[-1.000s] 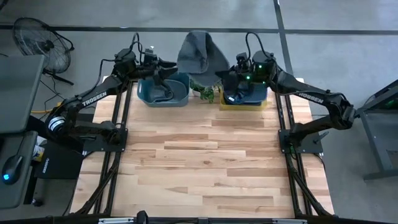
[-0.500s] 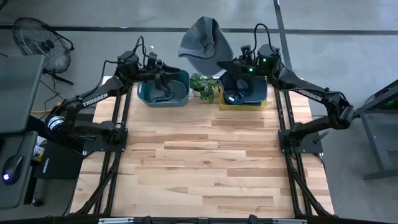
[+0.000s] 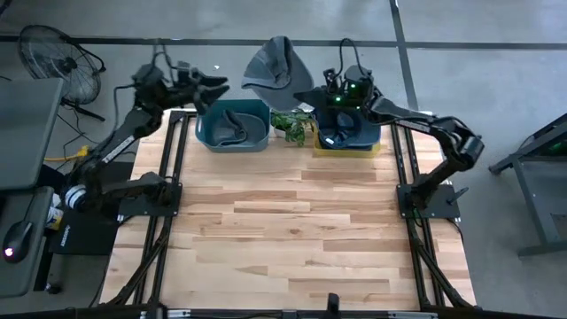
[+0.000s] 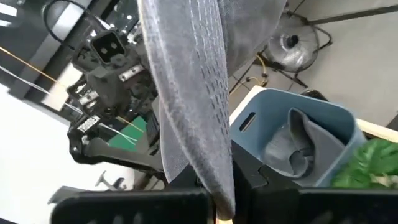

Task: Pick & Place hat
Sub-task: Put the gray cap into the green bin

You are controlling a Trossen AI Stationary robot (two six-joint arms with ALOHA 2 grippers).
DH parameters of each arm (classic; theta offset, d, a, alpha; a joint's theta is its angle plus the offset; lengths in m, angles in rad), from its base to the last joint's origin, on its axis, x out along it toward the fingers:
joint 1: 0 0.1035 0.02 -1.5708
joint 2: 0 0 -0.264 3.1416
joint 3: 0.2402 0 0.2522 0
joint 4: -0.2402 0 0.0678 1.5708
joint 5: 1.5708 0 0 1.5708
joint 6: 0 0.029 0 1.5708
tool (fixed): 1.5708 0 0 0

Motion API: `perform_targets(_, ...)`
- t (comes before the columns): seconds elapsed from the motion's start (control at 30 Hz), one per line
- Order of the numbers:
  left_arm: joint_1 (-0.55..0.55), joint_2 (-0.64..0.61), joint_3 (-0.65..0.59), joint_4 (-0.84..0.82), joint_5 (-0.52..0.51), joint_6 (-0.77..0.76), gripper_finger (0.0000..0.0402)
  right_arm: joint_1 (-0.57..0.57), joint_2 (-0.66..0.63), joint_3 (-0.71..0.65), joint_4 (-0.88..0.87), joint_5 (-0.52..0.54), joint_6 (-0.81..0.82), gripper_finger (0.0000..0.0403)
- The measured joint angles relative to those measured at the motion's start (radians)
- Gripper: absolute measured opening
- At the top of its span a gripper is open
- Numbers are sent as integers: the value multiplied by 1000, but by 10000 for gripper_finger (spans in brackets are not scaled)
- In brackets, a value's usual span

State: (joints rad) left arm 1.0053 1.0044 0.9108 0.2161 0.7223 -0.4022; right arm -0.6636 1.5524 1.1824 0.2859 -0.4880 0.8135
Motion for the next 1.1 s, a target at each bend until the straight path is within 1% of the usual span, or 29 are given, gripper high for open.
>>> perform_targets(0.13,70,-60,1,-56,28,1,209,1,83,15,86,-28,57,5)
perform_targets(0.2,90,-73,1,-105,36,1,209,3,135,55,92,-61,72,5)
perform_targets(0.3,106,-75,1,-176,54,11,209,20,216,149,90,-144,71,5)
perform_targets(0.37,118,-64,1,-228,55,26,209,32,269,224,51,-233,56,5)
perform_targets(0.43,138,-49,0,-276,53,46,209,43,321,300,-31,-313,22,5)
perform_targets(0.53,189,-27,0,-303,22,56,209,48,394,403,-170,-399,-37,5)
perform_targets(0.6,236,-17,0,-305,11,56,209,47,433,461,-249,-417,-76,5)
perform_targets(0.7,320,-18,0,-301,16,58,209,39,484,527,-299,-438,-105,5)
perform_targets(0.8,367,-19,0,-298,73,74,209,29,535,573,-302,-456,-92,5)
perform_targets(0.87,370,-18,0,-306,70,76,209,21,564,598,-303,-464,-81,5)
perform_targets(0.97,354,-18,0,-310,27,80,209,10,608,627,-297,-471,-58,5)
perform_targets(1.1,334,-18,0,-328,19,83,209,5,664,656,-298,-491,-30,5)
